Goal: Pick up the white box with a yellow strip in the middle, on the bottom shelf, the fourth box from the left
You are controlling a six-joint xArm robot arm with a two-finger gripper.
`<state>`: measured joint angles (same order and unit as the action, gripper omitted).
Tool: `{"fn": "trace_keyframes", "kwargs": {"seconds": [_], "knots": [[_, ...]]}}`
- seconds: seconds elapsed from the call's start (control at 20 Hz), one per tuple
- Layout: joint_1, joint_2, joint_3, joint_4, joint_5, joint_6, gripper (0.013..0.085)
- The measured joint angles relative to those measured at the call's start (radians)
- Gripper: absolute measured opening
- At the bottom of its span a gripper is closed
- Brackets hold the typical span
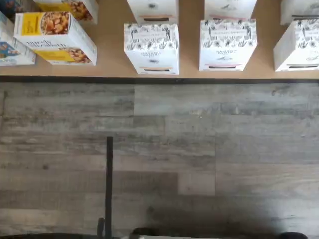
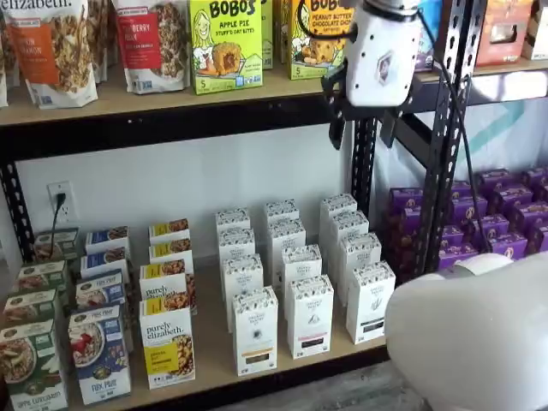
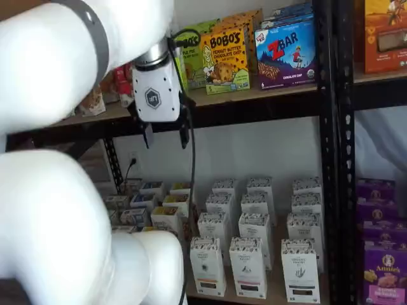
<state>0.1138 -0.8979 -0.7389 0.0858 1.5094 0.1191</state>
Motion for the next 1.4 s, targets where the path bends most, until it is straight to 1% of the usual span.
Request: {"fn": "trace_keyframes", "kwargs": {"seconds": [0.25,0.5,0.95,1.25,1.35,1.4], "knots": [[0.042,0.036,0.047,-0.035,-0.075,0.04,0.085],[0.071,0.066,0.088,-0.042,-0.165,0.066,0.085],[0.112,0.125,0.119,-0.058,-0.266,0.108,0.085],[0.14,0.171,0.166,-0.059,-0.37,0.134,0.085],[0.148,0.188,0.18,-0.066,-0.401,0.144,0.085],[0.155,0.203,0.186,-0.077,-0.418,0.155,0.085]]}}
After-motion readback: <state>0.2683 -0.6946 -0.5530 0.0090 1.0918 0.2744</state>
